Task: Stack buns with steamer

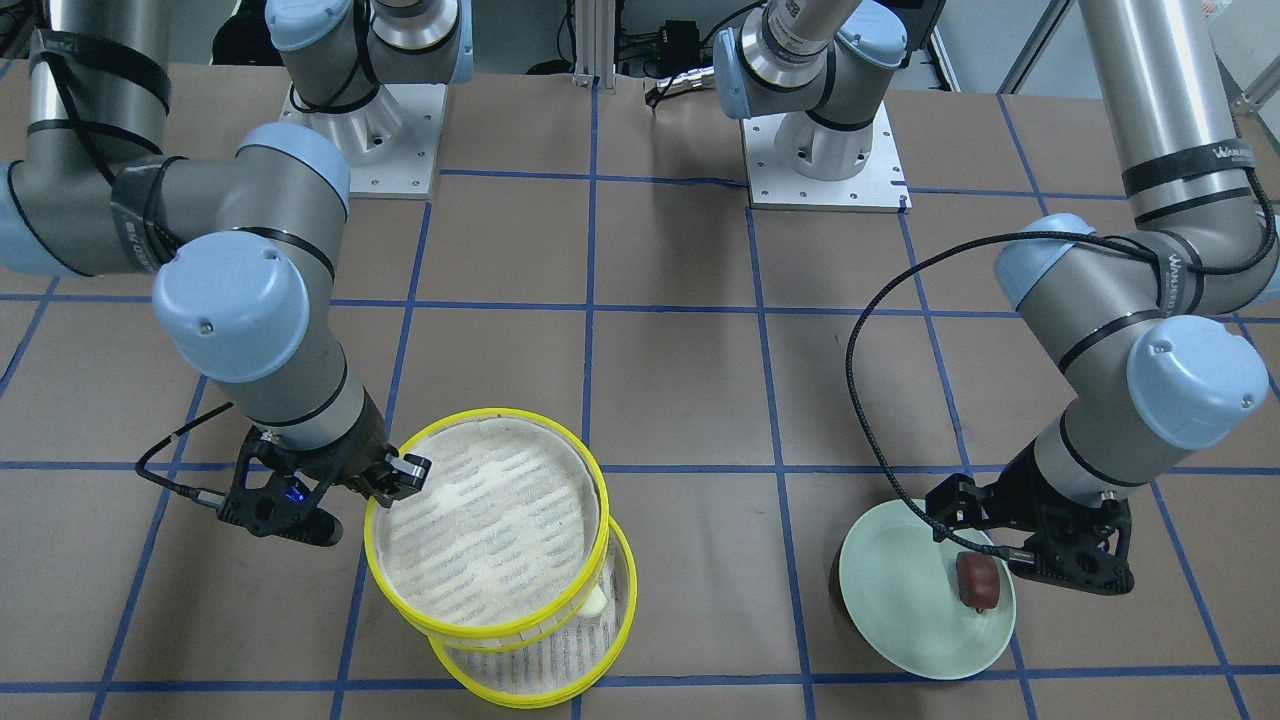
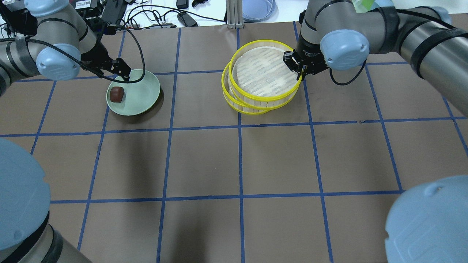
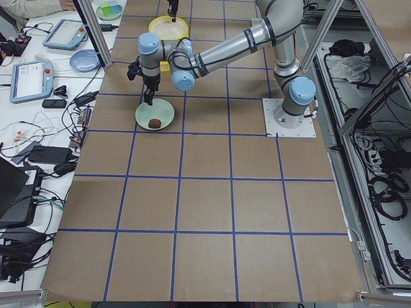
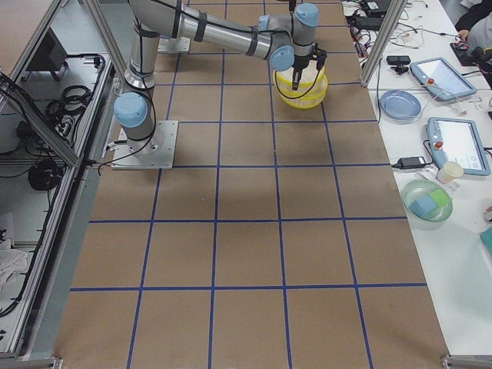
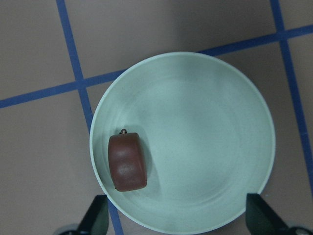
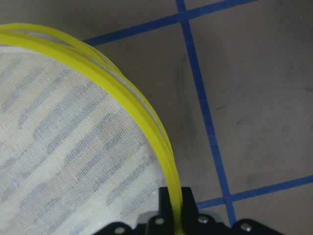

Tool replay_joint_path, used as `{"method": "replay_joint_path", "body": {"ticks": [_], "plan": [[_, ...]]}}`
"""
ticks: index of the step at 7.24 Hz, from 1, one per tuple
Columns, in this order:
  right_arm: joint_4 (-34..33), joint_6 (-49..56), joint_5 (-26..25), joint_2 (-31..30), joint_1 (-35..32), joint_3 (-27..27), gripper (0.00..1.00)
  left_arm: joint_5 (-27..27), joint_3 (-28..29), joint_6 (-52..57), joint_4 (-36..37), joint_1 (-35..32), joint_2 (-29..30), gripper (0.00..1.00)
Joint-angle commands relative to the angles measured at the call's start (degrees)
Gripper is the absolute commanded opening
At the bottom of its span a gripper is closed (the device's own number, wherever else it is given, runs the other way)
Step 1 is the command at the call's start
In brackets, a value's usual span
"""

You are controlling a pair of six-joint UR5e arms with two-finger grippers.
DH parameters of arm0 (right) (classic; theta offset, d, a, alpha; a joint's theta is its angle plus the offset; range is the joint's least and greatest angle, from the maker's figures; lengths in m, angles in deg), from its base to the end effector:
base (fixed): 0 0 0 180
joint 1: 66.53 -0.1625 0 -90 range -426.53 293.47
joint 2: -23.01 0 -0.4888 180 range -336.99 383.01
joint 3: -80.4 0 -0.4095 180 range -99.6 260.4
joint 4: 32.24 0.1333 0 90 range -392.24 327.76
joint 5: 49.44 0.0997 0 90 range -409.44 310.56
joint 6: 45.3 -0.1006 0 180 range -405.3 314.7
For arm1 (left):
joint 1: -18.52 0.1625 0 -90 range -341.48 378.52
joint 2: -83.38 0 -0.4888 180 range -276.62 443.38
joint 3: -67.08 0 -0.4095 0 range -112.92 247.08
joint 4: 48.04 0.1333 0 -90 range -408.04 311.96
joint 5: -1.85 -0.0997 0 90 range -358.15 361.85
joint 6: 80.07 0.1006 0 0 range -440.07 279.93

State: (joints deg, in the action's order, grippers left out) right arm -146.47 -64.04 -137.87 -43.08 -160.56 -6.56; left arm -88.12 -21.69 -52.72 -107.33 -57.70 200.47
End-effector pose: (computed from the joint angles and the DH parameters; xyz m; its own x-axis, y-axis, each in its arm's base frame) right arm 0.1839 -0.6749 0.3689 -0.9667 0.2519 -0.0447 0.2539 0.9661 -0.0467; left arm 0.0370 -0.7106 0.3273 -0.9717 0.2331 -0.0384 0.2354 0.9690 -0.0753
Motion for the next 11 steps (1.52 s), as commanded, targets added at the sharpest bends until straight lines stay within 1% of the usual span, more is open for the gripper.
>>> {"method": "replay_joint_path", "body": {"ticks": [1, 2, 4, 5, 6, 7, 8, 9, 10, 11], "plan": [[-3.45, -3.49, 0.89, 2.36, -1.33, 0.91, 0.0, -1.26, -0.7, 5.48, 7.13, 0.37, 5.14, 1.0], [-6.15, -3.5, 0.89, 3.24, -1.34, 1.01, 0.0, -1.87, -0.7, 11.26, 7.95, 0.37, 6.56, 1.0], [-6.36, -3.76, 0.72, 3.43, -1.16, 1.09, 0.0, -2.49, -0.7, 11.59, 7.96, 0.37, 7.88, 1.0], [-6.36, -4.2, 0.98, 3.43, -1.16, 1.09, 0.0, -2.58, -0.7, 11.67, 7.96, 0.46, 8.24, 0.94], [-6.36, -5.68, 0.98, 3.77, -1.16, 1.01, 0.0, -2.67, -0.7, 11.67, 7.88, 1.15, 8.33, 0.75], [-6.36, -5.7, 0.98, 4.21, -1.16, 1.01, 0.0, -2.67, -0.7, 11.67, 7.79, 1.68, 8.33, 0.37], [-6.36, -5.79, 0.98, 4.3, -1.25, 0.75, 0.0, -2.58, -0.79, 11.59, 7.87, 1.69, 8.41, 0.0], [-6.27, -5.96, 1.15, 4.22, -1.25, 0.74, 0.0, -2.49, -0.7, 11.59, 7.87, 1.69, 8.33, 0.0], [-6.36, -6.14, 2.89, 4.22, -1.16, 0.74, 0.0, -2.49, -0.62, 10.54, 7.96, 1.69, 8.07, 0.0], [-6.44, -6.23, 3.0, 4.3, -1.25, 0.57, 0.0, -2.23, -0.61, 6.18, 7.88, 1.69, 7.45, 0.0]]}}
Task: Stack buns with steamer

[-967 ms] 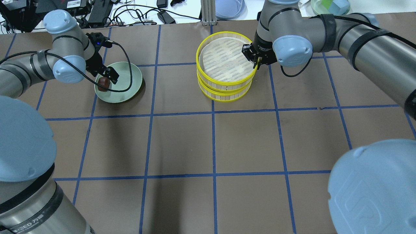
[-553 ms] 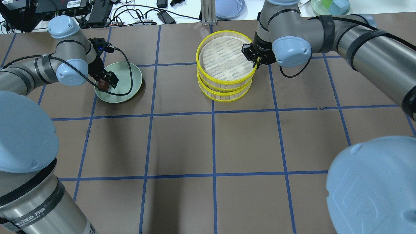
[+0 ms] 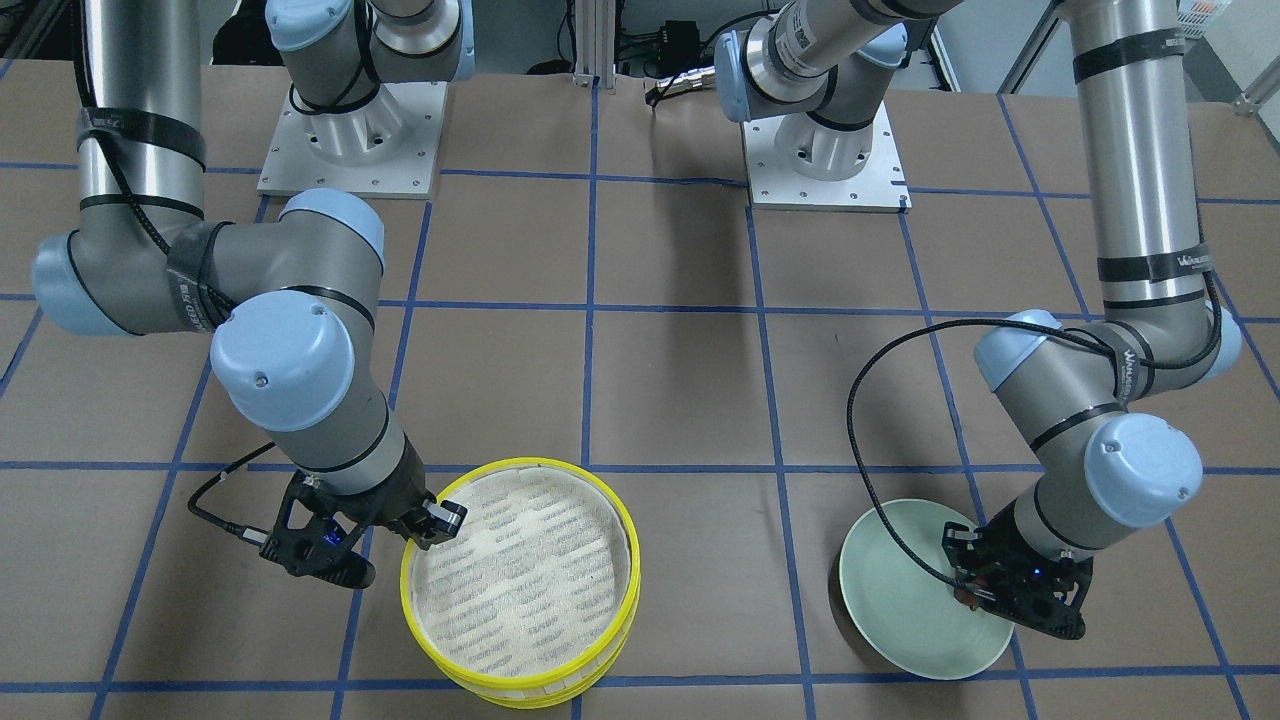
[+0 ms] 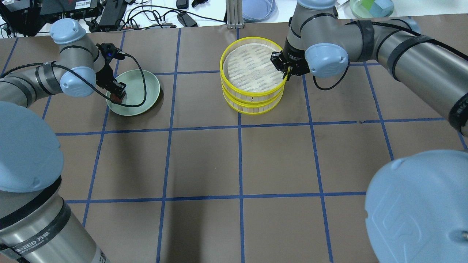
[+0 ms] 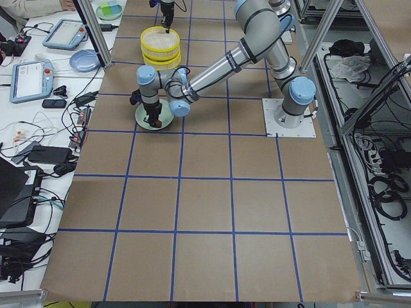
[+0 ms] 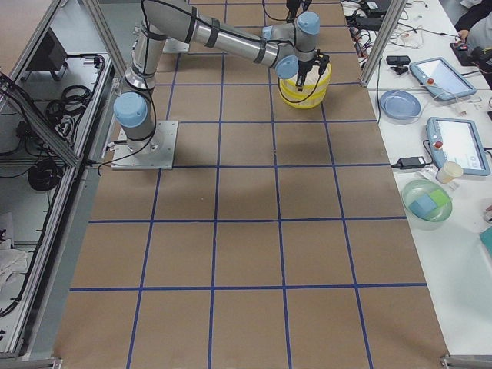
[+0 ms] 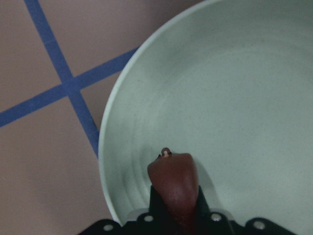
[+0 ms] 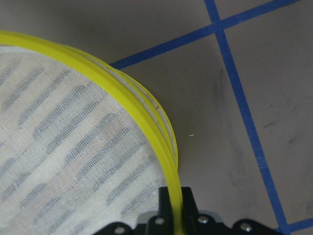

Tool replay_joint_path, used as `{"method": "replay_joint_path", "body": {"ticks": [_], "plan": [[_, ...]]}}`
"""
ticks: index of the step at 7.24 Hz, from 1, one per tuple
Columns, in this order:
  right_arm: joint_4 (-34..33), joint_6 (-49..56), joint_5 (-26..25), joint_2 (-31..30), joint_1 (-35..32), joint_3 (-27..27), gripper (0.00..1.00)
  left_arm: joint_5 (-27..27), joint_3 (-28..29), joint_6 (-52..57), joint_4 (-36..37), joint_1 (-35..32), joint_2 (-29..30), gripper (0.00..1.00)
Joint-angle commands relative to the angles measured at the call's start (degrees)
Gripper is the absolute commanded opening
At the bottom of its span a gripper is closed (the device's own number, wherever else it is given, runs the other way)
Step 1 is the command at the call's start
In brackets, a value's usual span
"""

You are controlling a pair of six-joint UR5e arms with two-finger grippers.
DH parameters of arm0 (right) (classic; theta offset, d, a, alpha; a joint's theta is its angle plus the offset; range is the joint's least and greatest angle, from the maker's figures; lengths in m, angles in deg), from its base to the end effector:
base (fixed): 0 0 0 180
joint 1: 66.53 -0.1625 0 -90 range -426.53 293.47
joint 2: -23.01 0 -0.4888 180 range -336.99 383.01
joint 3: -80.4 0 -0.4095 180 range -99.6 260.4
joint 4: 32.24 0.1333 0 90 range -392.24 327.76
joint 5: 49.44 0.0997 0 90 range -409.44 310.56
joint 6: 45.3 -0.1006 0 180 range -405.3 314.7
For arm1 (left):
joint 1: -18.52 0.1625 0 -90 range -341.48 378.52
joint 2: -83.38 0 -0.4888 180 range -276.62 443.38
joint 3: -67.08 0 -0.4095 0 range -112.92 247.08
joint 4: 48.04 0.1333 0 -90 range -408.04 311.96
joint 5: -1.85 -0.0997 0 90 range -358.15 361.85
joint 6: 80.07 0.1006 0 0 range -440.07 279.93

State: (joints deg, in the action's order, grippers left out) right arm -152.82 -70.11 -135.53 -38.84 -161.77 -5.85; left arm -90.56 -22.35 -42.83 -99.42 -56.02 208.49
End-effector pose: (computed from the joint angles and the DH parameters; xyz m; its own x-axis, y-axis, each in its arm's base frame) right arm 0.2047 -0.6977 0.3353 -0.9393 0.3261 -0.1067 0.3342 0.9400 -0.0693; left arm 0.0689 -0.7332 0.2370 -0.9269 0.3675 -0.0764 0.3706 0.9283 -0.0313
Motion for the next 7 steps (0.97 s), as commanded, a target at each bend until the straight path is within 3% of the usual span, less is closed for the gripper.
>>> {"method": "replay_joint_path", "body": {"ticks": [1, 7], "plan": [[-0.09, -0.42, 0.57, -0.02, 0.05, -0.23, 0.0, 0.65, 0.39, -7.06, -0.04, 0.02, -1.09, 0.0], [-0.18, -0.51, 0.57, 0.15, 0.05, -0.14, 0.0, 0.14, 0.66, -21.9, -3.98, -4.01, -10.57, 0.0]]}}
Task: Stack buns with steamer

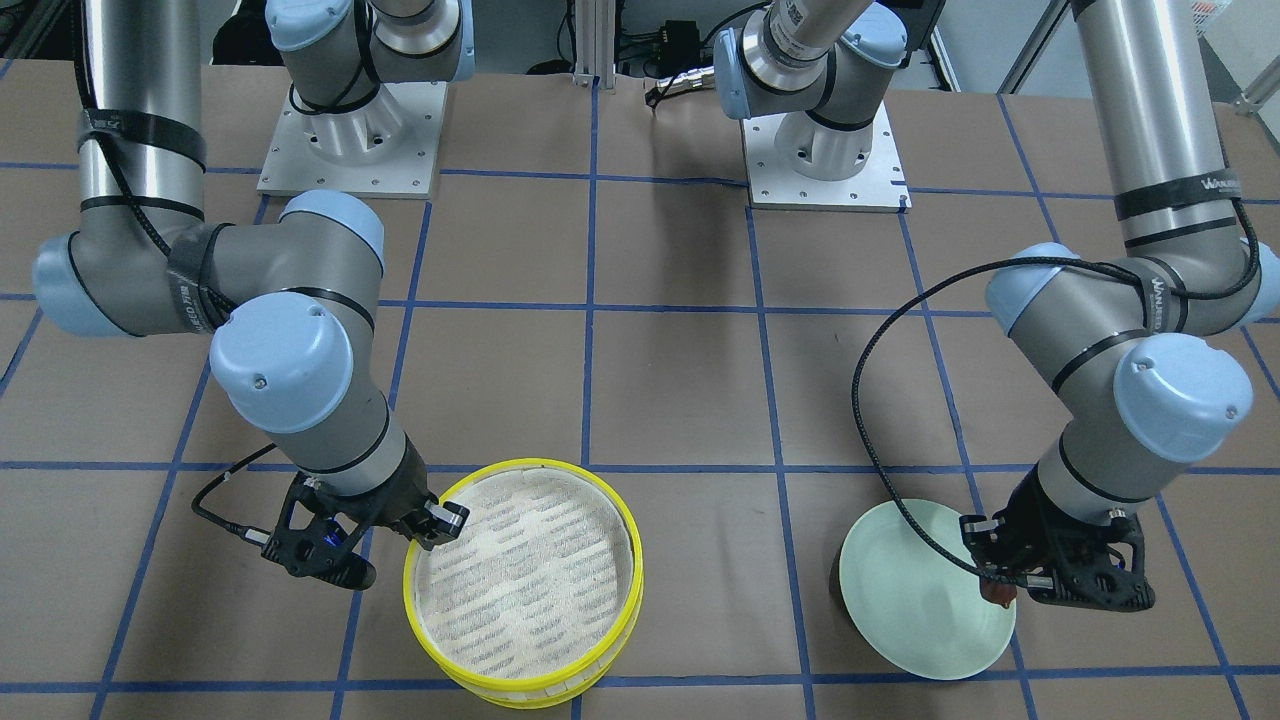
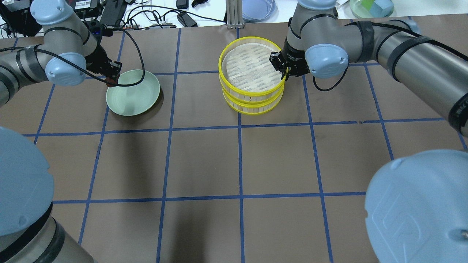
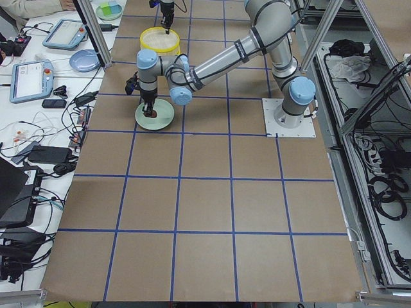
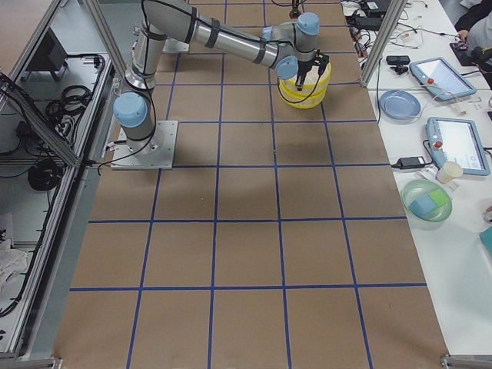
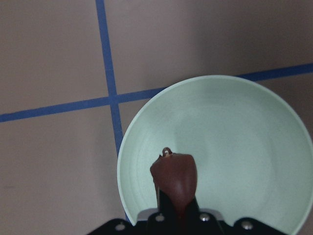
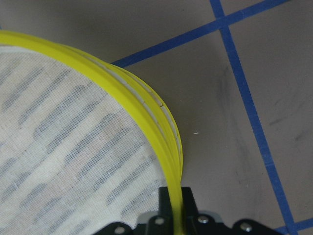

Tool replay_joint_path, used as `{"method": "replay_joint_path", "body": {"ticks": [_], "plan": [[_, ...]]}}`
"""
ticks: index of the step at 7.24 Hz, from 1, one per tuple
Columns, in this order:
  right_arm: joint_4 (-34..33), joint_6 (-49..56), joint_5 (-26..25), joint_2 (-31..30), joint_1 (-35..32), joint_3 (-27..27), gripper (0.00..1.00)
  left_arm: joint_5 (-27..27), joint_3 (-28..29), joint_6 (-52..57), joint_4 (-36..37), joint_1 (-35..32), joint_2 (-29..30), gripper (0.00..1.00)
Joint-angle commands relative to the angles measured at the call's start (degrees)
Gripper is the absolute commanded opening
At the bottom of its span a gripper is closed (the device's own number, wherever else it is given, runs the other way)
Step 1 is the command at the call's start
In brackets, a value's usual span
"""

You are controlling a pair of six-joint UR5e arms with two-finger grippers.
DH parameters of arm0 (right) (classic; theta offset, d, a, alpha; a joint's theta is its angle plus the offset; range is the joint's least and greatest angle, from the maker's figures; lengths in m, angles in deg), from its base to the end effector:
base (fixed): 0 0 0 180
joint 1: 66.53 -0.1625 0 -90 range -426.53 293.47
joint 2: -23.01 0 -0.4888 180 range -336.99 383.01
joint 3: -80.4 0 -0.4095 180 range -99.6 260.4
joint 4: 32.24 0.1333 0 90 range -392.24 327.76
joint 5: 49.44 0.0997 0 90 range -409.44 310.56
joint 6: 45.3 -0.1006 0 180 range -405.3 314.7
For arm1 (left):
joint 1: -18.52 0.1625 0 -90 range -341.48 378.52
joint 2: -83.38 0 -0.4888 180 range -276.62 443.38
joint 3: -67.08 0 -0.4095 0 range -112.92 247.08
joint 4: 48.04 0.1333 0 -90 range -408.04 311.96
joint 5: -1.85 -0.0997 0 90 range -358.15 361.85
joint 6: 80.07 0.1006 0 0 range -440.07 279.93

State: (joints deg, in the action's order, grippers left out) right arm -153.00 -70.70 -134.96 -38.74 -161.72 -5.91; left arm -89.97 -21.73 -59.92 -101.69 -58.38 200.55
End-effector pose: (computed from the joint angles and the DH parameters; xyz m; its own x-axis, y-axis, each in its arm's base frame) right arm 0.2051 -0.6981 0.3339 -0.9348 0.3356 -0.1165 0.3443 0.9367 -0.0643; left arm 0.0336 -0.7186 0.3370 -0.9895 0.1121 -0.0913 0.1256 0.9794 -0.1582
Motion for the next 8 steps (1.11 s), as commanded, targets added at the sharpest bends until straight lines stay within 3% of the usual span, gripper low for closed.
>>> {"method": "replay_joint_path", "body": {"ticks": [1, 4, 8], "plan": [[-0.09, 0.26, -0.35, 0.05, 0.0, -0.08, 0.0, -0.03, 0.03, -6.07, -8.42, -2.8, -5.35, 0.0], [-0.09, 0.0, -0.35, 0.05, 0.0, -0.25, 0.0, -1.61, 0.47, -7.4, -19.19, -3.69, -12.39, 0.0], [-0.35, 0.08, -0.18, 0.05, 0.0, -0.25, 0.0, -1.78, -0.58, -7.31, -20.79, -3.42, -12.41, 0.0]]}}
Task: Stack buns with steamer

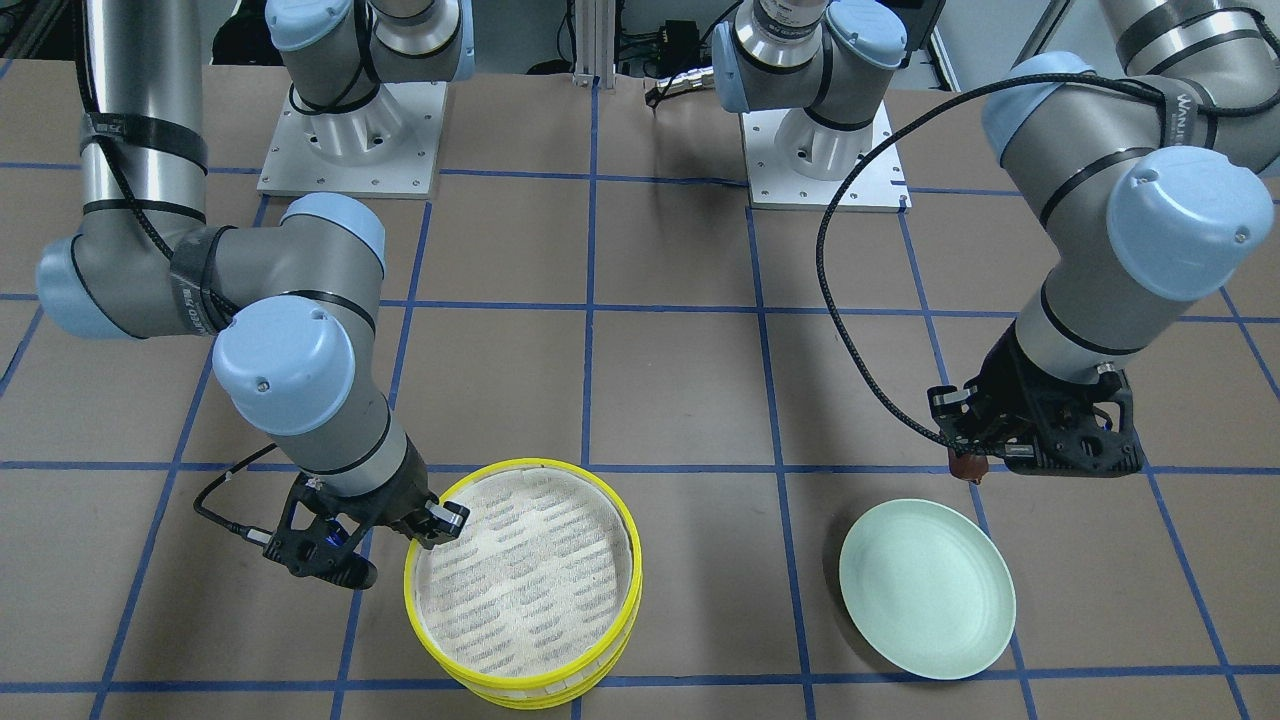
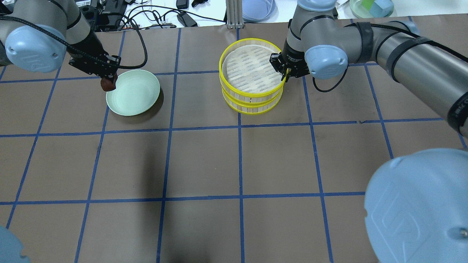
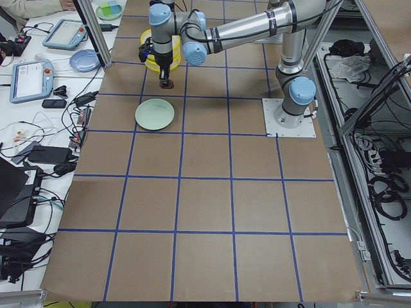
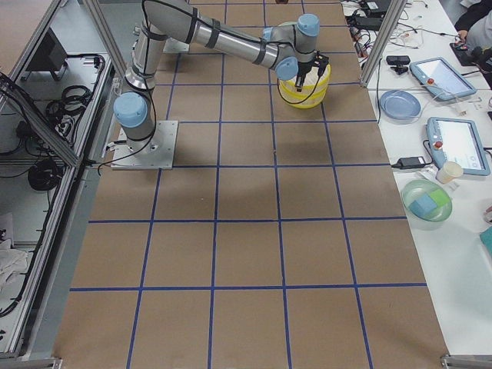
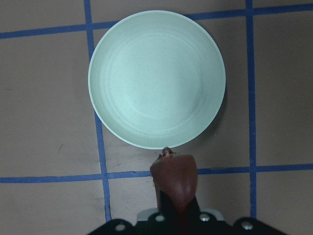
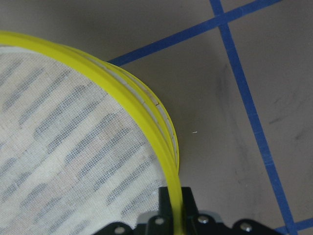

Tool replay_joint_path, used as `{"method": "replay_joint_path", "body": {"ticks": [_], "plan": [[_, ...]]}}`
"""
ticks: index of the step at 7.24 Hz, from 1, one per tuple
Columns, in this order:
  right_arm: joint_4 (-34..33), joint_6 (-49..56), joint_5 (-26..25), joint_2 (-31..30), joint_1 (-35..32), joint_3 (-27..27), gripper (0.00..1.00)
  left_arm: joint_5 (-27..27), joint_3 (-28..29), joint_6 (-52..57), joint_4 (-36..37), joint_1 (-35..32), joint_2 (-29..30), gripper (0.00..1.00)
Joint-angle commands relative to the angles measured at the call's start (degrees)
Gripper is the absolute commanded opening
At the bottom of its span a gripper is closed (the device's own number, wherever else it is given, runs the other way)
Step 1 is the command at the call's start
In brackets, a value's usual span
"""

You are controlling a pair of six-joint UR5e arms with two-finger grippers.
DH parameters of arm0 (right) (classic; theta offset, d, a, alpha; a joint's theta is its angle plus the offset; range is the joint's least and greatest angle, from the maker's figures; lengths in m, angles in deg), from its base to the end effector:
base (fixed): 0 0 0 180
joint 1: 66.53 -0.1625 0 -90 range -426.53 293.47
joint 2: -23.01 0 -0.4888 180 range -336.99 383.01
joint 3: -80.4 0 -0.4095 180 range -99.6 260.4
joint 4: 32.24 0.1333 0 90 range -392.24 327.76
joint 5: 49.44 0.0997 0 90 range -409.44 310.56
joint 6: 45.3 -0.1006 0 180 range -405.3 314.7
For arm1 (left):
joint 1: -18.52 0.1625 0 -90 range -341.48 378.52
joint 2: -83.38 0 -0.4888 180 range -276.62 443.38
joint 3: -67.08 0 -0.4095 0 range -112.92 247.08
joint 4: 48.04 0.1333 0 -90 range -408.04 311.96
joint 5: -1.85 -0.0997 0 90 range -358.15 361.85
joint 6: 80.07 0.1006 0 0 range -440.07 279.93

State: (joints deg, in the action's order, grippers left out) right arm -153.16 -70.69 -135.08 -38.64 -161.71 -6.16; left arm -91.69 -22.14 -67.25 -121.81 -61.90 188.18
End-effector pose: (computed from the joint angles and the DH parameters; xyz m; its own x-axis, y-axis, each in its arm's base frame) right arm 0.2048 -0.6975 0.3309 -0.9350 0.3362 -0.1132 0.3444 0.9368 -0.0622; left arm -0.0212 -0.6381 0.4394 -0.9962 0.0544 -0.0687 0.0561 0.9981 -0.0239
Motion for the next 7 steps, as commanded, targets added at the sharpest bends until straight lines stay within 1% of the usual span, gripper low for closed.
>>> {"method": "replay_joint_path", "body": {"ticks": [1, 2, 3, 5, 6, 7], "plan": [[-0.63, 0.16, -0.49, 0.03, 0.0, 0.0, 0.27, -0.06, -0.16, 0.1, -1.37, 0.09, -0.13, 0.0], [-0.55, 0.07, -0.24, 0.03, 0.0, -0.09, 0.51, -0.06, -0.16, 0.19, -1.38, 0.27, -0.13, 0.0], [-0.55, 0.07, -0.41, 0.03, 0.0, -0.09, 0.59, 0.02, -0.16, 0.72, -1.55, 1.14, -0.13, 0.0], [-0.46, -0.28, 0.03, -0.75, 0.09, -0.09, 0.72, 0.03, -0.16, 0.63, -1.91, 1.85, -0.39, 0.0], [-0.46, -0.02, 0.12, -0.93, 0.26, 0.08, 0.72, 0.11, -0.16, 0.63, -1.91, 1.94, -0.39, 0.0], [0.41, 0.59, -0.06, -2.76, 0.52, 0.43, 0.72, 0.03, -0.16, 0.63, -1.99, 2.11, -0.39, 0.0]]}}
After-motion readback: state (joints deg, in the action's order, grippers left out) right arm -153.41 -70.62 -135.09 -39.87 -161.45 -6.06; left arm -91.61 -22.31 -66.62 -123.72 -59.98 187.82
